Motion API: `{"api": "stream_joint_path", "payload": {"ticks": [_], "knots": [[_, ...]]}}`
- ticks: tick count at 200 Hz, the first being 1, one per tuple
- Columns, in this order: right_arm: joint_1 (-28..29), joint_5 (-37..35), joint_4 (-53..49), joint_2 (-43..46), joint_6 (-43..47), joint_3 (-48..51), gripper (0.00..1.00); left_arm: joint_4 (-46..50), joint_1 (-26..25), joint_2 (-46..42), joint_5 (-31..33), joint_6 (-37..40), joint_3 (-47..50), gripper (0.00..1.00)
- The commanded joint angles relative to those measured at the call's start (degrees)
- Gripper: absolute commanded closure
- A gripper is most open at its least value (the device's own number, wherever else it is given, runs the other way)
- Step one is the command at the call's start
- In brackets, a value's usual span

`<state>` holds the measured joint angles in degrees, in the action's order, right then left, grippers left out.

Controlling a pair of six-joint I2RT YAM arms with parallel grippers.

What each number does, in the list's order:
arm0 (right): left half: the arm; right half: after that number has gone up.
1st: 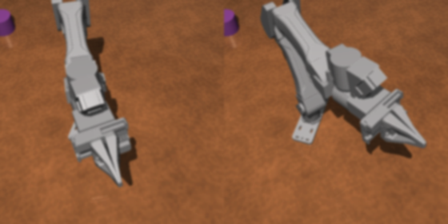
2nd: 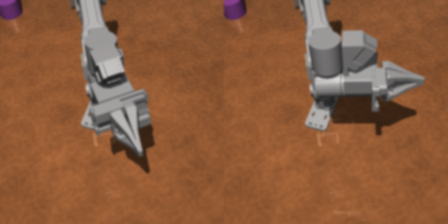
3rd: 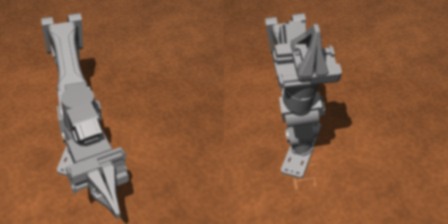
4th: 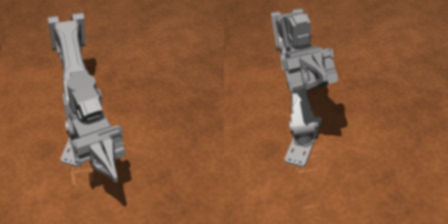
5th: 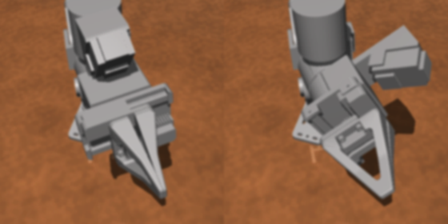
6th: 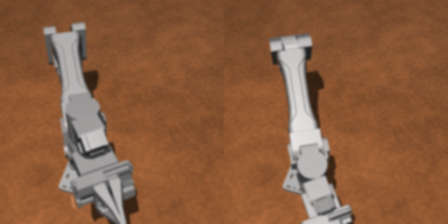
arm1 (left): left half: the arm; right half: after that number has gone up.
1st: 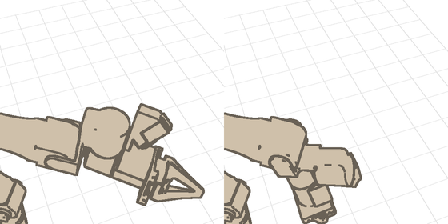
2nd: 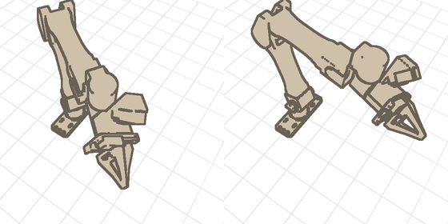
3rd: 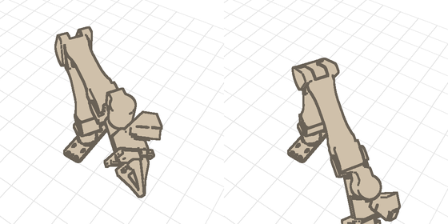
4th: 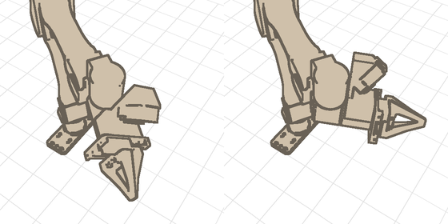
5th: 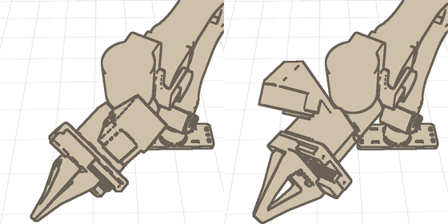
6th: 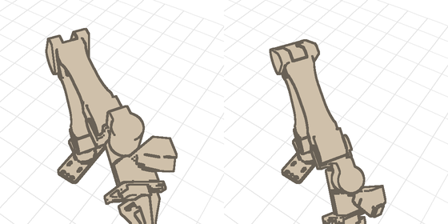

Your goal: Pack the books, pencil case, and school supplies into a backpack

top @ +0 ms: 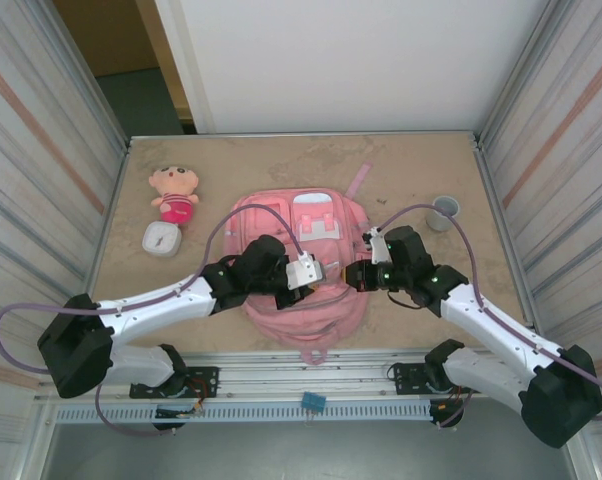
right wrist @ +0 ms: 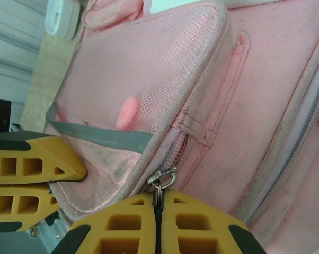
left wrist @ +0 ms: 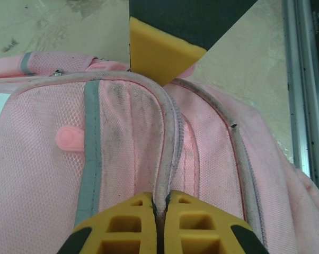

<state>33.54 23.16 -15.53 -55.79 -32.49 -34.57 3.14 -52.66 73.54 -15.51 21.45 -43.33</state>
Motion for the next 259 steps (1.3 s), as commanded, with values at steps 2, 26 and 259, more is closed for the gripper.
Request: {"api": "stream_joint_path", "payload": {"ticks": [2,26,259], "knots": [[2.77,5.13,0.37,0.31,1.54,-0.59,1.0,-4.67,0.81,-1.55,-2.75,-1.78,-0.18,0.97],[3.34,6.28,0.98,0.22,1.55,-0.98,1.0,-3.66,0.79,-1.62,2.9,-3.79,-0.42,0.97],[-2.73,-13.55,-23.29,-6.63,3.88,-21.88,0.08,29.04,8.82,-20.58,20.96,-42.5,-5.49,0.14]]}}
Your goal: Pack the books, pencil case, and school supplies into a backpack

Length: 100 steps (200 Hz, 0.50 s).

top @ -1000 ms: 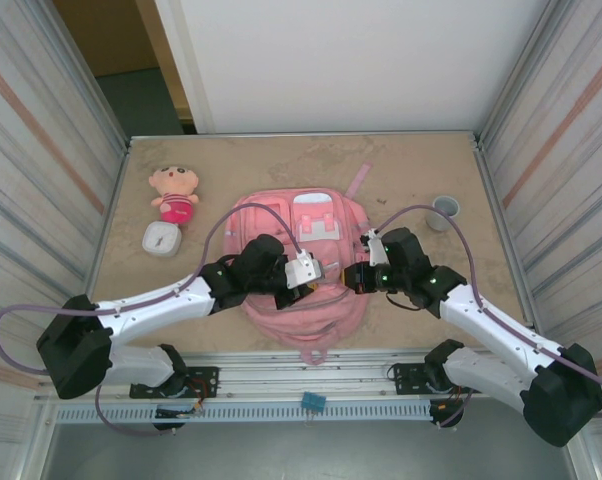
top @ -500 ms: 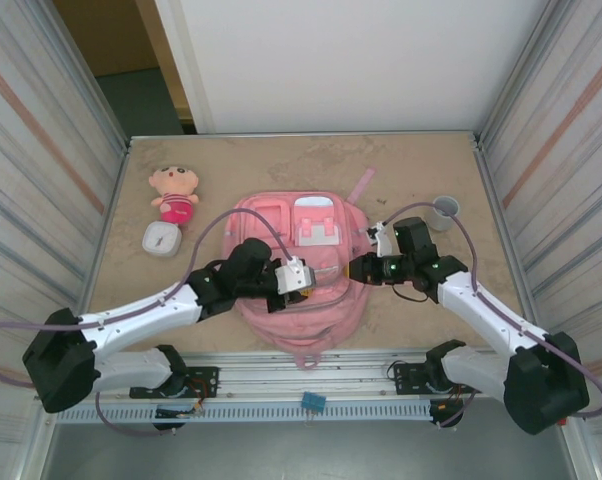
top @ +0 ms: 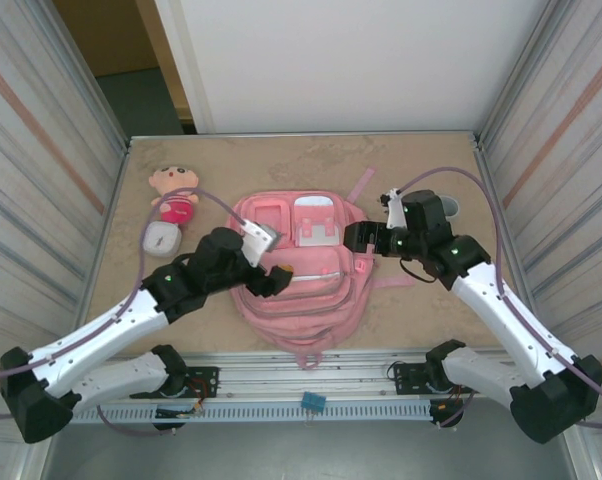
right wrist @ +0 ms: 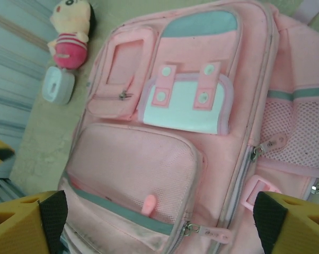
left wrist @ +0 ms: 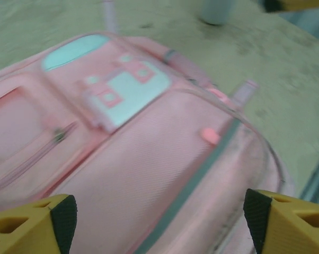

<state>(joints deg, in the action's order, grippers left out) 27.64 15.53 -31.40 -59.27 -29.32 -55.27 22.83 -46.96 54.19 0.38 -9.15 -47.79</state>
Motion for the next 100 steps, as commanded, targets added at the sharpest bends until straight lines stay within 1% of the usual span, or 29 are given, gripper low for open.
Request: {"api": "stream_joint_path", "payload": {"ticks": [1,12,30,48,59,71,85,100], "knots": [[3.32,-6.02,-7.48,-3.32,0.74,-1.21,0.08,9.43,3.28,-1.26,5.03,-12.1,-0.97,0.14],[4.61,-6.13,-7.69,-5.0,0.52,-1.05,0.09,10.03,4.57,-1.58,4.3,-13.68,0.08,0.13],[5.82,-4.58,-6.7,-7.5,-0.7,0.02,0.1,8.51,5.01,-2.05,2.8,-14.59,2.41,0.14],[5.93,0.41,-3.2,-9.4,-4.09,2.79,0.12,3.1,5.0,-2.19,-2.41,-14.23,4.91,0.16],[6.47,4.09,0.95,-10.44,-7.38,4.9,0.14,-0.34,4.63,-1.64,-4.97,-14.3,6.19,0.16],[7.98,7.16,5.13,-11.72,-10.29,6.65,0.16,-1.49,4.01,-0.59,-3.42,-15.6,7.07,0.16],[10.73,7.68,7.9,-12.93,-12.93,7.65,0.19,-0.15,4.12,0.85,-1.43,-16.74,6.86,0.15],[13.67,8.32,12.0,-13.74,-15.54,8.6,0.23,-0.27,4.06,1.67,-1.64,-15.4,6.74,0.16]]}}
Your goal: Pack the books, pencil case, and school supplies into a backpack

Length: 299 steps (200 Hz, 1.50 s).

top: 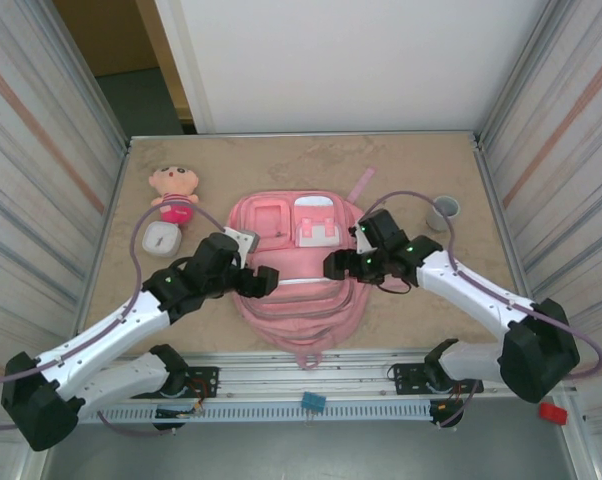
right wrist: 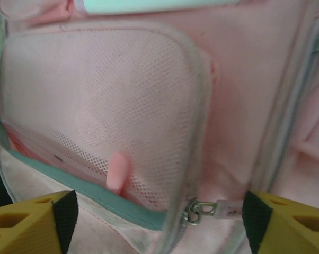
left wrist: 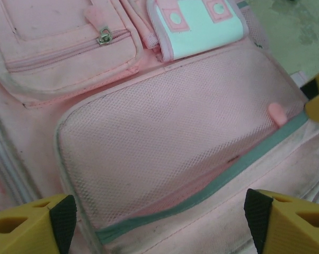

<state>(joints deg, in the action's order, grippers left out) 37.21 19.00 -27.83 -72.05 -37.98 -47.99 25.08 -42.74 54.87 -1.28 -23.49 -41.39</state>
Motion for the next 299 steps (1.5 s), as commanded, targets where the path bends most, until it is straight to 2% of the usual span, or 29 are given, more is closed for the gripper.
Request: {"api": "stream_joint_path", "payload": {"ticks": [1,23,54,75,92,120,134,151,162,198,227,245,275,299], "knots": [[4.18,4.96,8.78,-1.02,-7.04,1.36,0.23,-2.55,-0.2,1.01,-0.05,-1.01,0.3,0.16],[6.69,6.36,13.03,-1.12,-8.56,1.42,0.24,-3.69,-0.99,1.06,-0.3,2.67,-0.25,0.16],[5.55,2.08,9.18,4.19,-5.8,0.68,0.18,-6.17,-5.61,1.33,0.22,12.25,-1.33,0.17],[1.1,2.41,6.96,8.83,-4.17,2.36,0.18,-7.31,-11.41,2.92,1.21,24.32,-1.43,0.18],[-3.42,3.54,6.09,12.09,-2.24,4.54,0.18,-6.92,-15.74,6.04,4.67,32.58,-1.59,0.17],[-10.77,7.88,6.04,14.69,0.23,7.51,0.19,-5.07,-19.11,13.63,8.6,41.77,-3.83,0.16],[-13.07,9.33,5.87,14.84,0.78,8.14,0.19,-4.95,-19.86,17.79,11.33,43.12,-5.44,0.15],[-13.61,9.33,6.08,14.54,0.89,8.9,0.19,-6.73,-19.92,21.9,15.68,42.78,-6.54,0.14],[-13.66,8.96,6.54,14.1,0.52,9.42,0.19,-8.93,-19.92,23.98,16.23,43.25,-6.45,0.15],[-13.5,8.28,10.3,10.99,-1.05,10.79,0.19,-16.43,-19.33,32.95,13.04,43.63,-4.94,0.17],[-13.69,3.69,10.09,8.97,-0.59,10.9,0.19,-20.55,-19.24,40.17,12.27,42.78,-4.74,0.15],[-13.74,1.86,11.17,8.81,-0.61,10.58,0.18,-24.37,-18.48,41.31,12.38,42.48,-4.84,0.13],[-13.79,1.82,13.29,6.16,-0.21,9.19,0.18,-30.53,-13.3,41.4,6.57,41.42,-5.3,0.13],[-13.92,0.68,14.79,4.04,-0.17,8.02,0.18,-32.16,-10.49,40.76,3.59,43.81,-6.03,0.11]]}}
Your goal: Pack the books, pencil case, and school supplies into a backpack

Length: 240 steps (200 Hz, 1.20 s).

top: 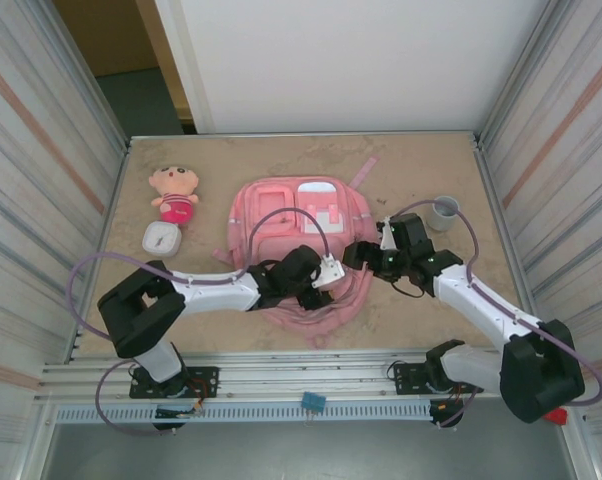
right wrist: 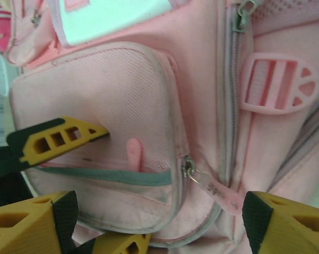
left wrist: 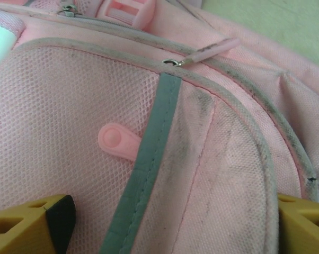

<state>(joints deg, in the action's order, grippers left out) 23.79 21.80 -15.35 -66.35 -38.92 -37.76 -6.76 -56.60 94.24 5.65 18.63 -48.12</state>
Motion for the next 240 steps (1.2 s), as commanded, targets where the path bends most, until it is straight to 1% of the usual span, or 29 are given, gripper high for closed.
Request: {"api": "stream_joint_path", "payload": {"ticks": [1,21,30,38,44,58,66,75,86,87,93,105,120,128,134,146,152,167,191,207,217,224,232,240], "knots": [[-0.54,-2.2,2.42,-1.72,0.77,-2.26,0.18,-0.38,3.48,1.26,-3.44,1.9,0.77,0.11],[-0.95,-3.89,4.46,-2.04,1.02,-3.56,0.17,-2.79,6.55,-2.35,-6.49,3.62,2.18,0.07],[-1.41,-4.28,4.94,-2.27,1.5,-4.39,0.17,-1.8,7.85,-4.59,-8.18,3.44,1.82,0.05],[-1.98,-4.26,4.95,-2.47,2.09,-5.22,0.17,0.13,8.3,-6.96,-8.47,3.06,0.97,0.04],[-2.35,-4.16,4.83,-2.72,2.62,-6.04,0.16,1.4,8.36,-9.03,-8.3,2.42,0.25,0.02],[-3.62,-4.93,3.59,-2.75,3.92,-7.67,0.16,4.37,8.35,-14.87,-8.57,-0.51,-1.36,0.01],[-4.44,-5.66,2.96,-2.41,4.71,-8.22,0.16,4.94,8.37,-18.47,-7.18,-2.94,-1.91,0.01],[-5.61,-6.74,2.5,-1.87,5.61,-8.54,0.15,5.51,8.45,-22.35,-3.93,-5.4,-1.98,0.01],[-7.27,-7.94,2.05,-1.03,6.56,-8.64,0.12,6.48,8.93,-26.67,1.86,-7.72,-1.78,0.01],[-7.62,-8.23,1.94,-0.81,6.7,-8.65,0.09,6.62,8.99,-27.05,2.41,-7.9,-1.7,0.01],[-8.76,-8.82,1.71,-0.16,7.45,-8.62,0.0,7.26,9.64,-29.22,5.82,-8.92,-1.32,0.01],[-11.29,-10.2,1.08,1.49,8.83,-8.5,0.01,8.94,11.17,-33.49,12.72,-10.61,-0.12,0.01],[-14.46,-12.59,0.58,4.12,10.16,-7.96,0.01,8.87,14.11,-38.69,20.81,-10.85,3.72,0.01],[-15.98,-13.76,0.78,6.0,10.91,-7.55,0.01,8.46,16.22,-41.63,23.92,-11.55,6.25,0.01],[-17.04,-14.58,1.22,7.34,11.64,-6.94,0.01,8.22,18.11,-43.79,25.13,-12.06,8.27,0.02],[-19.06,-15.56,3.02,9.22,13.56,-5.39,0.01,5.77,22.55,-48.06,25.59,-13.11,13.4,0.01],[-19.74,-16.0,4.24,11.54,14.61,-4.47,0.01,4.24,24.78,-50.06,25.67,-14.16,15.93,0.01],[-21.57,-16.99,9.12,14.36,18.49,-0.79,0.01,-0.28,30.39,-53.96,25.06,-15.84,22.25,0.01],[-23.4,-19.66,17.59,16.63,25.51,5.66,0.01,-9.66,37.25,-57.33,21.1,-16.45,31.4,0.01],[-24.95,-19.9,22.31,15.68,28.46,9.26,0.01,-13.4,39.65,-57.13,20.22,-16.97,34.86,0.01],[-26.1,-17.93,25.62,14.3,29.78,11.18,0.01,-14.88,40.82,-56.38,20.16,-17.01,36.43,0.01],[-26.78,-15.61,28.44,13.17,30.83,12.64,0.01,-17.89,41.84,-55.08,19.72,-16.94,38.12,0.01],[-27.04,-13.72,32.7,11.75,31.71,14.57,0.01,-22.91,43.51,-52.83,17.37,-16.84,40.36,0.01],[-27.1,-12.62,36.88,10.29,32.13,16.33,0.01,-29.15,46.22,-49.56,12.39,-17.2,42.58,0.01]]}}
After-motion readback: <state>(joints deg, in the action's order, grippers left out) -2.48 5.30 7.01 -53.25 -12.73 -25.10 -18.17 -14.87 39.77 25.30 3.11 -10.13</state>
